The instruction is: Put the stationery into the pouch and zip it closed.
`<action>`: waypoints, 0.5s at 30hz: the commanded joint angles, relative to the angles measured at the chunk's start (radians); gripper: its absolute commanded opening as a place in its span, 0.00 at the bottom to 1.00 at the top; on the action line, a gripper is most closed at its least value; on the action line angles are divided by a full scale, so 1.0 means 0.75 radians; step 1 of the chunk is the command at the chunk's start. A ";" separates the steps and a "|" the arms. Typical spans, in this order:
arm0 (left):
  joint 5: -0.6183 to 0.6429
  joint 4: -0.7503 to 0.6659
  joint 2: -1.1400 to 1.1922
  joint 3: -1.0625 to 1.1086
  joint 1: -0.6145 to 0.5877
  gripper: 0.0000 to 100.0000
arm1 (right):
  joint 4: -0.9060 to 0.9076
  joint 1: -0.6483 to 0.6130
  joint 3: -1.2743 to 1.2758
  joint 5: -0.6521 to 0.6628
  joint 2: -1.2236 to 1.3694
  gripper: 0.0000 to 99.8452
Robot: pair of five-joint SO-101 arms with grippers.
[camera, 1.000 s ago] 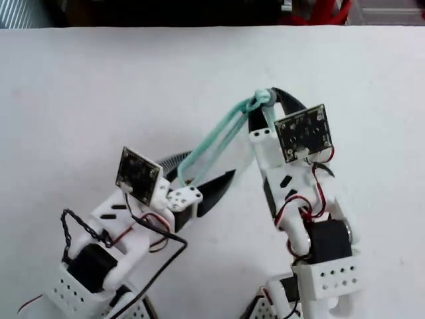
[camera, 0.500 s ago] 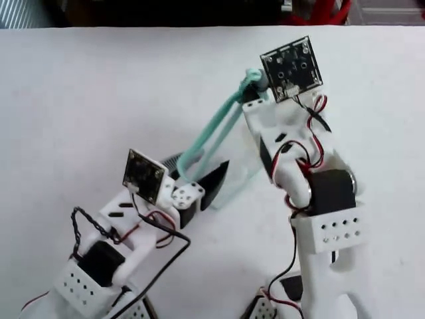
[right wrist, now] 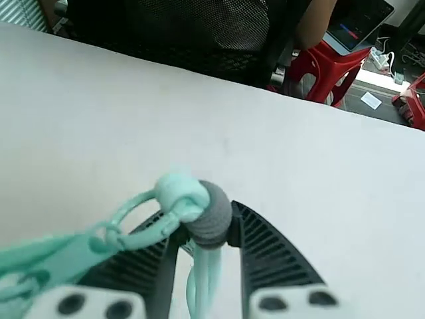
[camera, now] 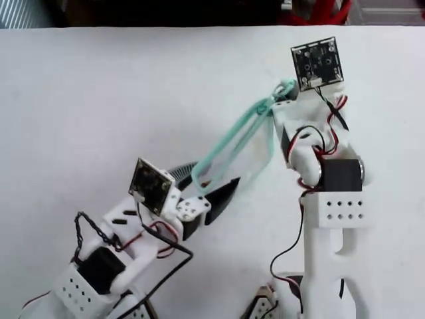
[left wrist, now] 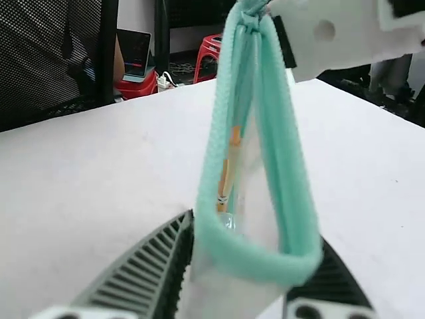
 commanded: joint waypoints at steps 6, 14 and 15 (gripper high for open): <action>-0.006 -0.348 -0.056 0.155 0.062 0.17 | -0.056 -0.062 -0.002 0.000 -0.077 0.02; -0.170 -0.563 -0.056 0.286 0.066 0.11 | -0.048 -0.054 0.008 -0.002 -0.075 0.02; -0.170 -0.565 -0.056 0.288 0.066 0.11 | -0.046 -0.058 0.010 -0.002 -0.075 0.02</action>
